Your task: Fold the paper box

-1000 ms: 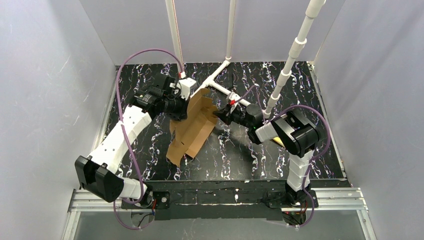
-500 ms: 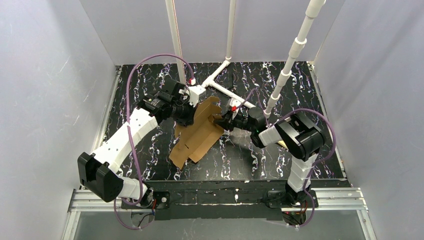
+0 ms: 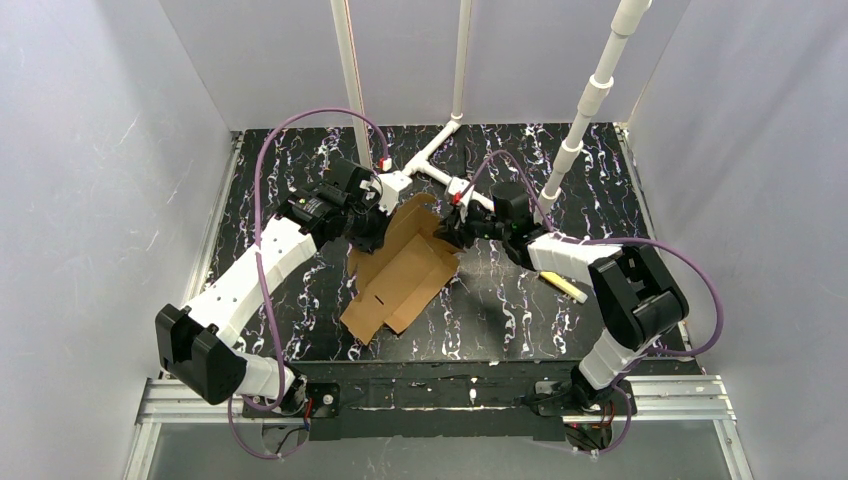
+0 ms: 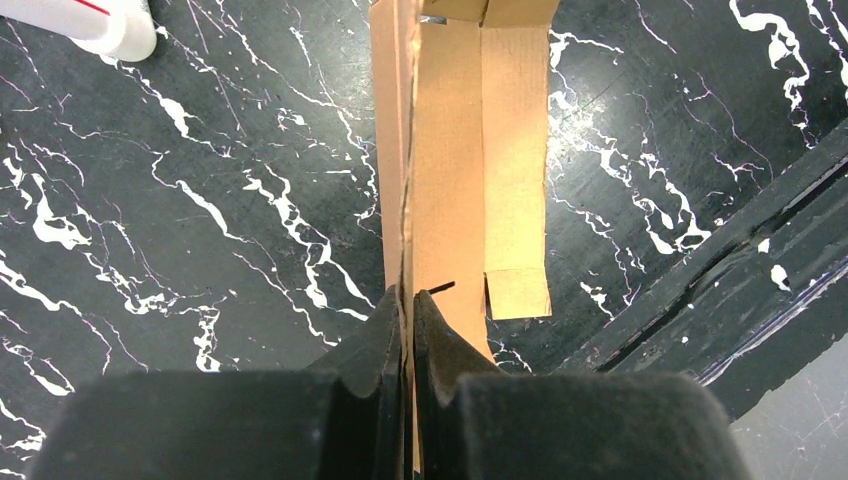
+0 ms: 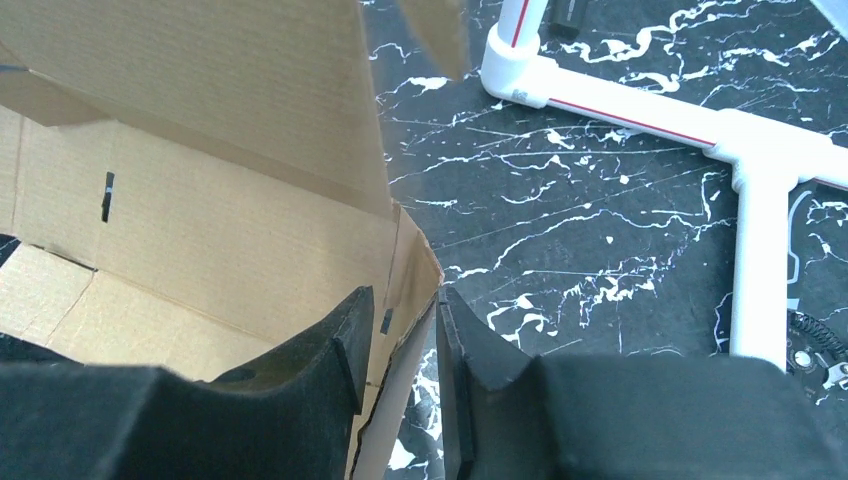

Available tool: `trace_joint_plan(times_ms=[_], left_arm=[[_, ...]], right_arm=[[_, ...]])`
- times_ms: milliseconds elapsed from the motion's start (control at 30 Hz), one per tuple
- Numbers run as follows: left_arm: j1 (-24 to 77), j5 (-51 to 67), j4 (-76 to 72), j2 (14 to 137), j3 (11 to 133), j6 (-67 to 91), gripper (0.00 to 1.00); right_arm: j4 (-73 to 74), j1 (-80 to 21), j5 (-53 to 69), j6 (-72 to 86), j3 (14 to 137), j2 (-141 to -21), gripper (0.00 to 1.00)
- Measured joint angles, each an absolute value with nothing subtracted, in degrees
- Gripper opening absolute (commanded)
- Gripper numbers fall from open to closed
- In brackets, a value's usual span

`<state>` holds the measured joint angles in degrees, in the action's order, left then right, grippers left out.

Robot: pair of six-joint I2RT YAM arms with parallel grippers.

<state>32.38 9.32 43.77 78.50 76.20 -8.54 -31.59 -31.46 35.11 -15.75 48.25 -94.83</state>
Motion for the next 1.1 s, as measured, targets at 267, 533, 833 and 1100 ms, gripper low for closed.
trace_joint_plan(times_ms=[267, 533, 833, 1100], left_arm=[[32.4, 9.0, 43.9, 78.0, 76.2, -8.6, 0.00], [32.4, 9.0, 44.5, 77.5, 76.2, -8.8, 0.00], [32.4, 8.1, 47.5, 77.5, 81.0, -10.2, 0.00], [32.4, 6.7, 50.0, 76.3, 83.4, -12.0, 0.00]], right_arm=[[-14.5, -31.5, 32.9, -21.3, 55.2, -94.4, 0.30], [-7.9, -31.5, 31.2, -23.2, 56.3, -94.4, 0.01], [-16.7, -31.6, 31.8, -15.8, 57.5, -96.1, 0.01], [-53.4, -32.1, 31.5, -1.3, 52.5, -106.5, 0.01]])
